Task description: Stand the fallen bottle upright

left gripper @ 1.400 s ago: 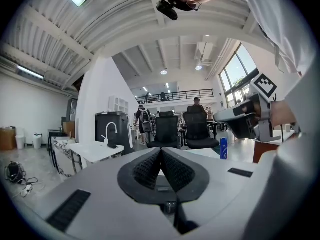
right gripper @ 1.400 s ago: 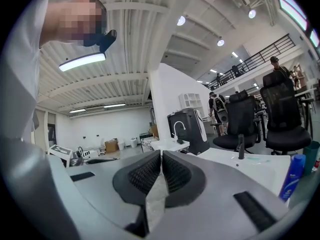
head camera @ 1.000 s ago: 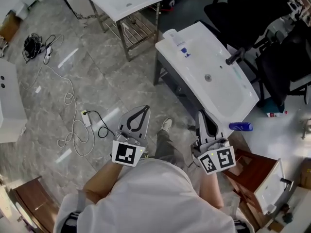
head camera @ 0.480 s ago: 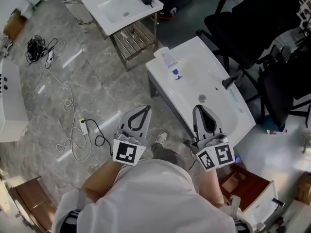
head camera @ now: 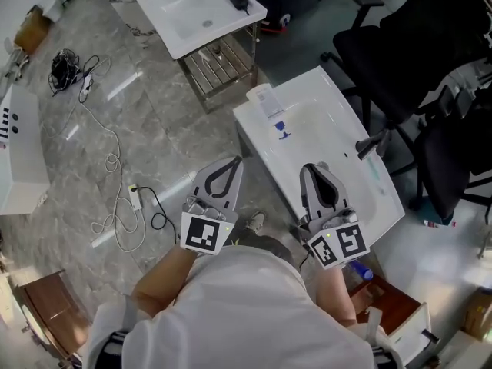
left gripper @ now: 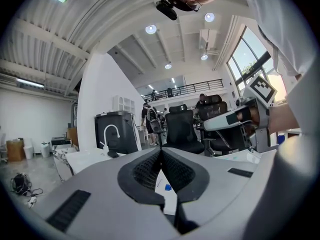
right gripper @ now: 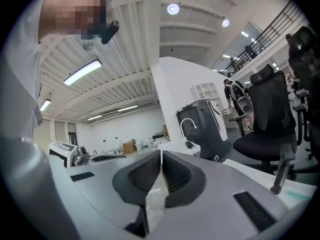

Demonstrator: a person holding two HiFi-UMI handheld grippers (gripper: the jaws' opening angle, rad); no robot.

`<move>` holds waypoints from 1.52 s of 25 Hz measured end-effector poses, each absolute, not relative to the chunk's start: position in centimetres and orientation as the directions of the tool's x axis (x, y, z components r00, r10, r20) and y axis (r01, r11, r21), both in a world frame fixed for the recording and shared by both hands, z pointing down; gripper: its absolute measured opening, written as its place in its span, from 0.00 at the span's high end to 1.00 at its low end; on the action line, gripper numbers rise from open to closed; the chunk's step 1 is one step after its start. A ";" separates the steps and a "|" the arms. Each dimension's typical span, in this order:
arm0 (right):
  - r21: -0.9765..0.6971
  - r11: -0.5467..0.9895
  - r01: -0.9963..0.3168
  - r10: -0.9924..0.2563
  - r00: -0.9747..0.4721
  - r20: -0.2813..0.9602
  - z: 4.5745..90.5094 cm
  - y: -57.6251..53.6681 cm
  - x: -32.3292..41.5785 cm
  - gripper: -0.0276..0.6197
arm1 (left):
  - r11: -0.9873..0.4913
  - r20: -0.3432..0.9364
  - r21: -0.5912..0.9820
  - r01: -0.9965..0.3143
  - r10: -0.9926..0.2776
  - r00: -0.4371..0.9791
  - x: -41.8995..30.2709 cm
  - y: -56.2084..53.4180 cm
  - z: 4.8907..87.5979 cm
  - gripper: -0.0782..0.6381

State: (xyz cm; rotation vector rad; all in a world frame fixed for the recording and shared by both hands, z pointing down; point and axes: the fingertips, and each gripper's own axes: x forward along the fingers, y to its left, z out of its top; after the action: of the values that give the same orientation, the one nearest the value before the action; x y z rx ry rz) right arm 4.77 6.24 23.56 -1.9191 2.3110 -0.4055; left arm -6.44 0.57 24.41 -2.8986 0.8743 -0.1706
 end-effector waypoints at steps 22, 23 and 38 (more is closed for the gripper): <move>-0.289 -0.051 -0.956 -0.980 -0.008 0.199 27.1 -0.6 4.6 0.90 | -0.961 0.227 -0.176 -0.212 -0.249 0.941 -2.7 -9.1 30.3 0.87; -0.293 -0.063 -0.954 -0.979 0.002 0.205 27.5 -0.6 4.7 0.90 | -0.963 0.249 -0.193 -0.188 -0.233 0.940 -2.4 -9.3 31.0 0.86; -0.382 -0.169 -0.909 -0.967 0.078 0.243 36.7 0.6 8.1 0.90 | -0.796 0.498 -0.532 0.287 -0.020 0.867 6.9 -8.9 41.6 0.65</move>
State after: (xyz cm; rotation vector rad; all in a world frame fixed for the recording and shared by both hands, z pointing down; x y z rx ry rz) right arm 8.13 0.59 36.67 -2.2064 1.9352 -0.6731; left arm 6.87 -8.92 41.64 -2.4155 -0.1926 -0.6540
